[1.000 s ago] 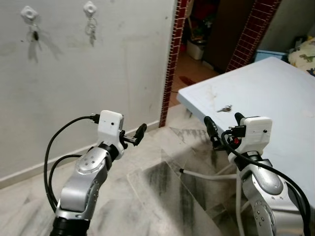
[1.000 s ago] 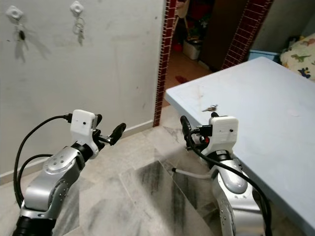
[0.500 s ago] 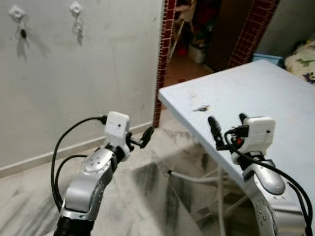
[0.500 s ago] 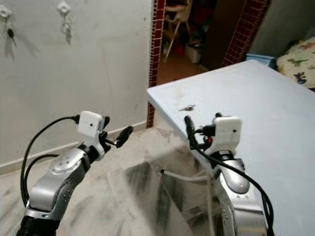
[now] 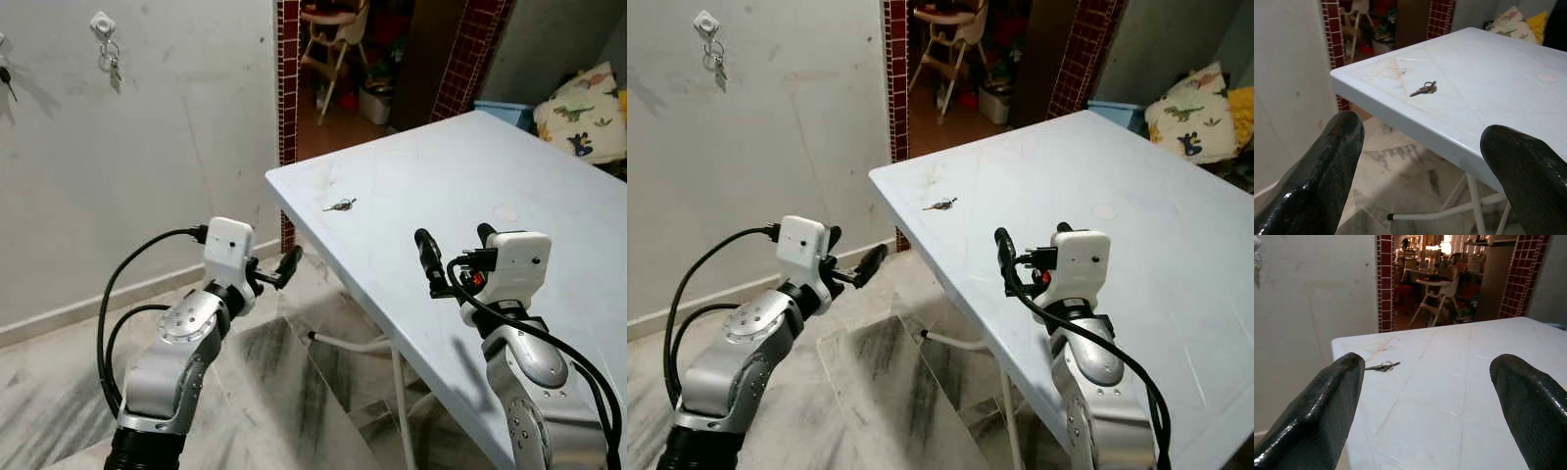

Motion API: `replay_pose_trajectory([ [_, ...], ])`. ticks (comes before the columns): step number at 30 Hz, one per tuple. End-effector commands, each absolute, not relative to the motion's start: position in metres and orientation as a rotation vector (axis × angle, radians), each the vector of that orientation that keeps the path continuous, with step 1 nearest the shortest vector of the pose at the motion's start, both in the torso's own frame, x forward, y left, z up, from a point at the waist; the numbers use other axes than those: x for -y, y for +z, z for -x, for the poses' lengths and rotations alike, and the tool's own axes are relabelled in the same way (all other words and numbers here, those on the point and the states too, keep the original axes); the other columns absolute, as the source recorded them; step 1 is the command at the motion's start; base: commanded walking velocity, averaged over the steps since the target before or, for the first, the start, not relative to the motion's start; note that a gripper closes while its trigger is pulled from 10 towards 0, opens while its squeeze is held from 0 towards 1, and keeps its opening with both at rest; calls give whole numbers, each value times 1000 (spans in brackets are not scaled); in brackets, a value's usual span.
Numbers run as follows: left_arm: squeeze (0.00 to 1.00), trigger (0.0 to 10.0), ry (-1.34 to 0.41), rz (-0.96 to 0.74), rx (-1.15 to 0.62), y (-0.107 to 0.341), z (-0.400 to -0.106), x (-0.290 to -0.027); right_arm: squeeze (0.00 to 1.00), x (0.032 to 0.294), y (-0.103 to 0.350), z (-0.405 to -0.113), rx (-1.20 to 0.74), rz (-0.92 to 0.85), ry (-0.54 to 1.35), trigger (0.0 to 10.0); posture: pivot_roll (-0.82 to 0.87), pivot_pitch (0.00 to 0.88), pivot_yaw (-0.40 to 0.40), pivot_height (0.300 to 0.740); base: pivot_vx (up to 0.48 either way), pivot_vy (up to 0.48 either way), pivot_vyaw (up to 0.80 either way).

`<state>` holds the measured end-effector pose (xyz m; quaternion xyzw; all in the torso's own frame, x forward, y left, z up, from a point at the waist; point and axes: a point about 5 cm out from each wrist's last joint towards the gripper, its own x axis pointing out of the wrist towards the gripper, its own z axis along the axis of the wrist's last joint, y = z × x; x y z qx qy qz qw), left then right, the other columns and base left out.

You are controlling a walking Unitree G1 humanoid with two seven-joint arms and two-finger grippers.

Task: Hang keys on a hook

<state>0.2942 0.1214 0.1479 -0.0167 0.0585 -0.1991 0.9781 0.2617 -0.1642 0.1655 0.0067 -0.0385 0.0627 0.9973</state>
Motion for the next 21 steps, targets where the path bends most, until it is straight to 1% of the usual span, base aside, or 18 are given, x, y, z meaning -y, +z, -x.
replay_pose_trajectory([
  [1, 0, 10000, -373, 37, -132, 147, -297, -126, 0, 162, 169, -263, 88, -19, 132, 10000, 114, 16, -39, 740, 0, 0, 0],
  [6, 0, 10000, -369, 35, -137, 147, -297, -126, 0, 163, 169, -264, 88, -19, 130, 10000, 117, 17, -35, 740, 0, 0, 0],
  [8, 0, 10000, -378, 31, -147, 145, -297, -124, 0, 165, 168, -266, 93, -29, 112, 10000, 125, 2, -18, 740, 0, 0, 0],
  [10, 0, 10000, -385, 30, -154, 144, -297, -123, 0, 167, 168, -267, 96, -39, 98, 10000, 125, 2, -18, 740, 0, 0, 0],
  [14, 0, 10000, -427, 10, -180, 139, -297, -119, 0, 172, 166, -272, 107, -109, 39, 10000, 148, 0, 27, 740, 0, 0, 0],
  [15, 0, 10000, -432, 10, -182, 139, -297, -118, 0, 173, 166, -272, 108, -115, 33, 10000, 148, 0, 27, 740, 0, 0, 0],
  [16, 0, 10000, -449, -1, -188, 138, -297, -117, 0, 174, 165, -273, 110, -134, 13, 10000, 150, 0, 46, 740, 0, 0, 0],
  [17, 0, 10000, -460, -9, -192, 138, -298, -116, 0, 174, 164, -273, 111, -146, 0, 10000, 150, 0, 46, 740, 0, 0, 0],
  [18, 0, 10000, -493, -31, -206, 137, -299, -115, 0, 173, 161, -273, 111, -164, -22, 10000, 148, 0, 68, 740, 0, 0, 0],
  [21, 0, 10000, -518, -45, -213, 136, -302, -115, 0, 170, 158, -270, 107, -173, -26, 10000, 141, 0, 70, 740, 0, 0, 0],
])
